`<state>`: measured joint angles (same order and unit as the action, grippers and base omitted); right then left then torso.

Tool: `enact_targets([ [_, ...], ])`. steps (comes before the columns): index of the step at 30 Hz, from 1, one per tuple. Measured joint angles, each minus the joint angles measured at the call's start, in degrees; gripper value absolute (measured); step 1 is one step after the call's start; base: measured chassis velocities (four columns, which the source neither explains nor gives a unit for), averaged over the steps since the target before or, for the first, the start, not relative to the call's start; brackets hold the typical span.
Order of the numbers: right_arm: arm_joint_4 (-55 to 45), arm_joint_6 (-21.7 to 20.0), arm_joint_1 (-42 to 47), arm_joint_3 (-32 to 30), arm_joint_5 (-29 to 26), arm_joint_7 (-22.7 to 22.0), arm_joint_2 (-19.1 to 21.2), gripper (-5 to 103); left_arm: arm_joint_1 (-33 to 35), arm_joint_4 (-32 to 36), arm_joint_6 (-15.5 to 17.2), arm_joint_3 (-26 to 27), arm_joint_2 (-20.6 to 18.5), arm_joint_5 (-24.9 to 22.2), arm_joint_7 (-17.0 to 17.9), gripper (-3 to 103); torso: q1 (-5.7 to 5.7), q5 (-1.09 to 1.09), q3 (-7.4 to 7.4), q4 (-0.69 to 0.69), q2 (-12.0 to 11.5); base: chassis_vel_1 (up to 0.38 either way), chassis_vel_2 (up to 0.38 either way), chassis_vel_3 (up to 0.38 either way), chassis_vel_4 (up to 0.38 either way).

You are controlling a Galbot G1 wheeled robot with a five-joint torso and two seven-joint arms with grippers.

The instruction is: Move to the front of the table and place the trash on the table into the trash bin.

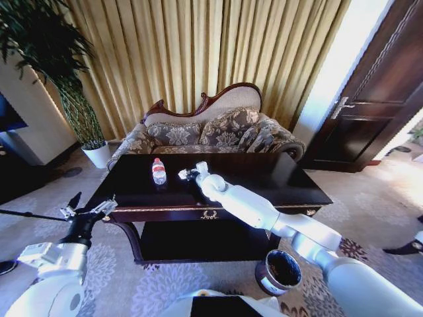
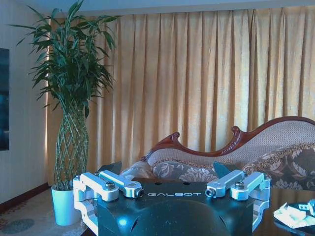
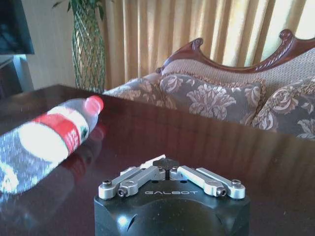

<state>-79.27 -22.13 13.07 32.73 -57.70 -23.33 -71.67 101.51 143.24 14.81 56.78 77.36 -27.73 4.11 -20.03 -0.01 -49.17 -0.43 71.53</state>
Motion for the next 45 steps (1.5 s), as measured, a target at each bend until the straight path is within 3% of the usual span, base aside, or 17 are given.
enact_targets([
  [19, -5.9, 0.2, -0.8, -3.2, -2.1, -2.7, 4.3, 0, 0.0, 0.0, -0.1, -0.2, -0.3, -0.1, 0.0, 100, 0.0, 0.0, 0.0, 0.0, 0.0, 0.0, 0.0, 0.0, 0.0],
  [25, -11.4, 1.4, 0.3, -6.2, -2.9, -5.6, 8.0, 0, -0.5, 0.0, 0.0, 0.7, -0.6, -1.5, 0.1, 100, 0.0, 0.0, 0.0, 0.0, 0.0, 0.0, 0.0, 0.0, 0.0],
  [36, -22.9, 1.4, 9.0, -19.4, -2.5, -7.6, 20.0, 0, -1.0, 0.0, 0.1, 1.5, -0.3, -2.6, 0.2, 100, 0.0, 0.01, 0.0, -0.01, 0.0, 0.0, 0.0, 0.0, 0.0],
  [39, -26.3, 1.5, 14.8, -26.4, -1.6, -7.4, 24.8, 0, -1.2, 0.0, 0.1, 1.3, -0.5, -2.6, 0.2, 100, 0.0, 0.01, 0.01, -0.01, 0.0, 0.0, 0.0, 0.0, 0.0],
  [45, -30.2, 1.6, 24.2, -35.9, -0.1, -5.7, 30.0, 0, -1.7, 0.0, 0.2, 0.5, -0.7, -2.6, 0.2, 100, 0.0, 0.02, 0.0, 0.0, 0.0, 0.0, 0.0, 0.0, 0.0],
])
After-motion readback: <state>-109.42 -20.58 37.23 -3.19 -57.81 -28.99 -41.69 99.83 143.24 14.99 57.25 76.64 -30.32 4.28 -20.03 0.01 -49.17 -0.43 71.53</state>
